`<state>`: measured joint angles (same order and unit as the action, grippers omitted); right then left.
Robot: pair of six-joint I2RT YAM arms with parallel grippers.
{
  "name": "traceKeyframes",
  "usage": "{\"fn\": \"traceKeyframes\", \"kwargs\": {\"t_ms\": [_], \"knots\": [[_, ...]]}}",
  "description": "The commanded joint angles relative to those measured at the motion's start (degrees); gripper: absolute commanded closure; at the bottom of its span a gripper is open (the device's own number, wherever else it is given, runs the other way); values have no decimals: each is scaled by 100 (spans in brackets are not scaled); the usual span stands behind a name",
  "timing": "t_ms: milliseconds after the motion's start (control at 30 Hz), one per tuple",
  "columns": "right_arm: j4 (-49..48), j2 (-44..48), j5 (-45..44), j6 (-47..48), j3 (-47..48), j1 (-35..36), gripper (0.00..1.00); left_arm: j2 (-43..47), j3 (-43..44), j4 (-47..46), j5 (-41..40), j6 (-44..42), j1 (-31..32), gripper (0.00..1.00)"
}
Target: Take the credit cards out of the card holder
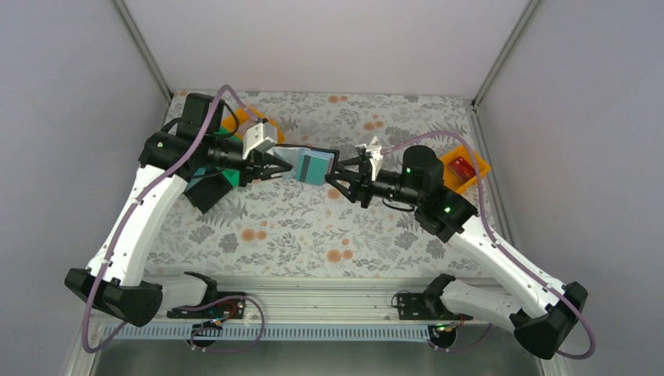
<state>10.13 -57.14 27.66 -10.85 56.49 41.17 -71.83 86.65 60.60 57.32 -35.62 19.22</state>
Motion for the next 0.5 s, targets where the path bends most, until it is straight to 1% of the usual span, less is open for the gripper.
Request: {"fn": "traceKeyframes", "kwargs": {"t_ms": [0, 267, 400, 467], "knots": [[110, 26, -55, 201, 218, -48, 57, 109, -3, 4, 306, -195, -17, 97], [479, 62, -320, 463, 329, -73, 50, 136, -23, 31, 293, -232, -16, 98], [313, -78, -19, 311, 365, -74, 48, 118, -47, -44, 296, -139, -21, 98], [169, -168, 152, 238, 367, -73, 45, 119, -69, -72, 297, -106, -22, 97]]}}
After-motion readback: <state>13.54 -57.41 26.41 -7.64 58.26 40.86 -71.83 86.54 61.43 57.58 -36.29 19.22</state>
